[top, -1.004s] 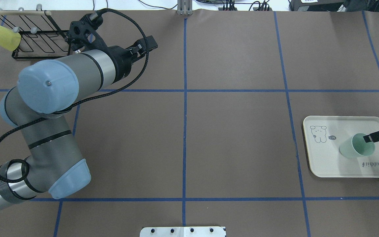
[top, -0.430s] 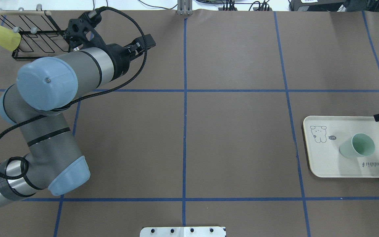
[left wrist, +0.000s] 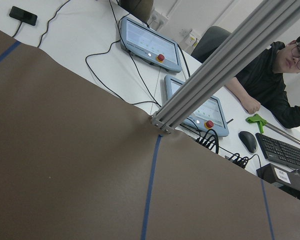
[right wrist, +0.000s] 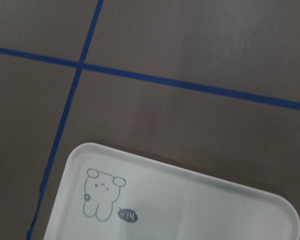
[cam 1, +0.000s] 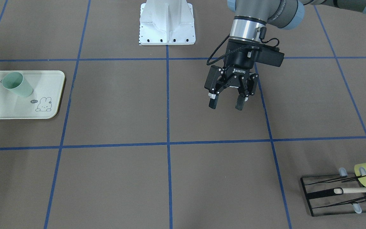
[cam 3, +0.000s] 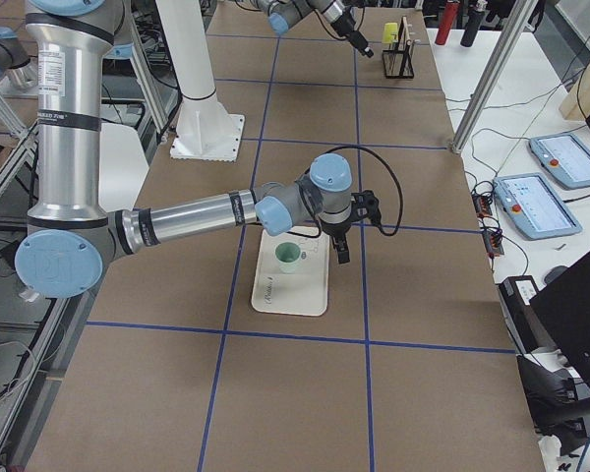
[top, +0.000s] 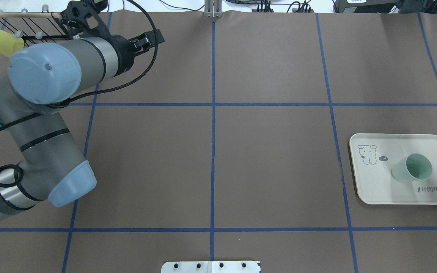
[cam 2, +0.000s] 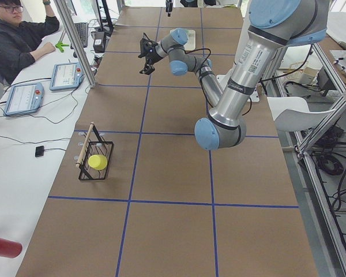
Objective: Left arm grabs green cup and hands to right arm on tray
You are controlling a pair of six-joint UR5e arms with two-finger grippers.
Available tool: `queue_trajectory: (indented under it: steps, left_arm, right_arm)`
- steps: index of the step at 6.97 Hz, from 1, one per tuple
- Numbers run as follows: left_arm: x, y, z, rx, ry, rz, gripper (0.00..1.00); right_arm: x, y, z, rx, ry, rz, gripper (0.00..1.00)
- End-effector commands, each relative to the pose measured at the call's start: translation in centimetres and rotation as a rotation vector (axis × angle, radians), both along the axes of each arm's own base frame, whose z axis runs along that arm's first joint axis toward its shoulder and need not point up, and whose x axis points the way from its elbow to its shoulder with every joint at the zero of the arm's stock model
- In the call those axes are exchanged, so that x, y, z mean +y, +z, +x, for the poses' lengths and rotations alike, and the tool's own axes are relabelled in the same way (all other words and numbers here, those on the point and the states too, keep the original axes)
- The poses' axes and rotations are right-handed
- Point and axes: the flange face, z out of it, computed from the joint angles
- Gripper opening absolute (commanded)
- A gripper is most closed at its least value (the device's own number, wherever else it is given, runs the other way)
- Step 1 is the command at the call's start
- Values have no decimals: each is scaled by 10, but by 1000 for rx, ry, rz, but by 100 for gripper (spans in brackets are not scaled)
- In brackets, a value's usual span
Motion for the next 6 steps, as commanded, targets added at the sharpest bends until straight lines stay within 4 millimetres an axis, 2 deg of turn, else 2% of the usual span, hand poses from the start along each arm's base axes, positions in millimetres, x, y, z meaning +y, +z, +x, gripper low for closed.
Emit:
queue_trajectory:
  steps: [1, 2, 3, 4, 5, 6]
  left_arm:
    - [-28, 23, -42, -164, 100, -35, 99]
    - [-40, 47, -73, -187, 154, -62, 99]
    - [-54, 80, -119, -244, 236, -61, 99]
    - [-58, 125, -167, -275, 320, -88, 99]
    - [-55, 171, -218, -300, 401, -100, 100]
    - [-44, 215, -259, -321, 490, -92, 100]
  right_arm:
    - [-27, -14, 28, 106, -73, -10, 99]
    - [-26, -6, 28, 104, -80, -26, 99]
    - [-21, 1, 30, 103, -78, -44, 99]
    - [-11, 15, 32, 103, -71, -75, 99]
    - [-11, 20, 37, 107, -65, -77, 99]
    - [-14, 21, 36, 112, -66, -78, 99]
